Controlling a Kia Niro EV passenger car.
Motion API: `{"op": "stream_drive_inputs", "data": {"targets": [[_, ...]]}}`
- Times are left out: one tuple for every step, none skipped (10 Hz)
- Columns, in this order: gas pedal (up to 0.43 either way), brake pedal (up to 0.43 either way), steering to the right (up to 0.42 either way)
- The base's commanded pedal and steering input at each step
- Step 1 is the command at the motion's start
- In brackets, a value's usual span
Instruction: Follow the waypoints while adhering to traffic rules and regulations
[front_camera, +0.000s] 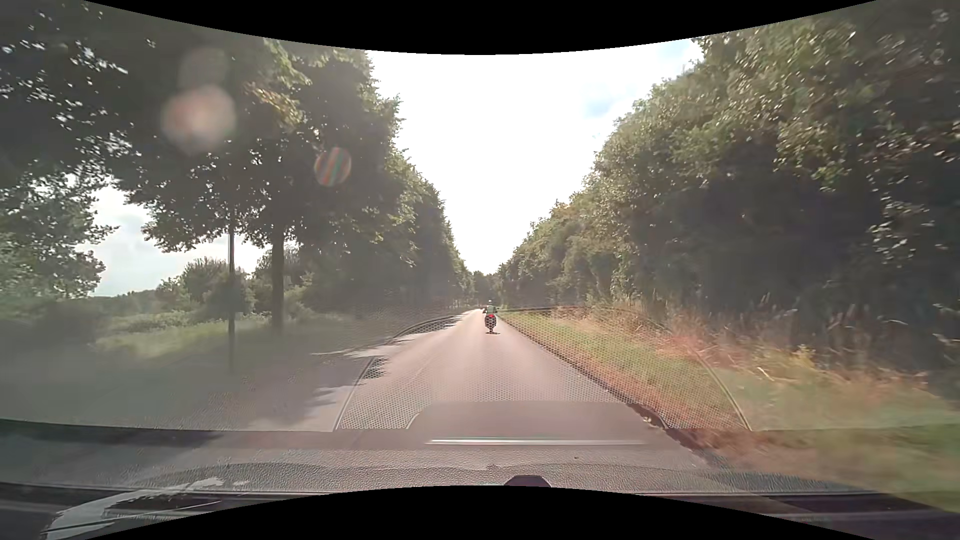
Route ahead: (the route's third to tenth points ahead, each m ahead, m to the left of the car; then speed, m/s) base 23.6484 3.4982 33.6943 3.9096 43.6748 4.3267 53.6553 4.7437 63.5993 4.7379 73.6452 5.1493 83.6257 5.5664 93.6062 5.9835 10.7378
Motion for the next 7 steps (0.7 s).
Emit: {"op": "stream_drive_inputs", "data": {"targets": [[0.287,0.0,0.005],[0.287,0.0,0.004],[0.28,0.0,0.002],[0.28,0.0,-0.001],[0.26,0.0,-0.001],[0.24,0.0,-0.001],[0.24,0.0,-0.001]]}}
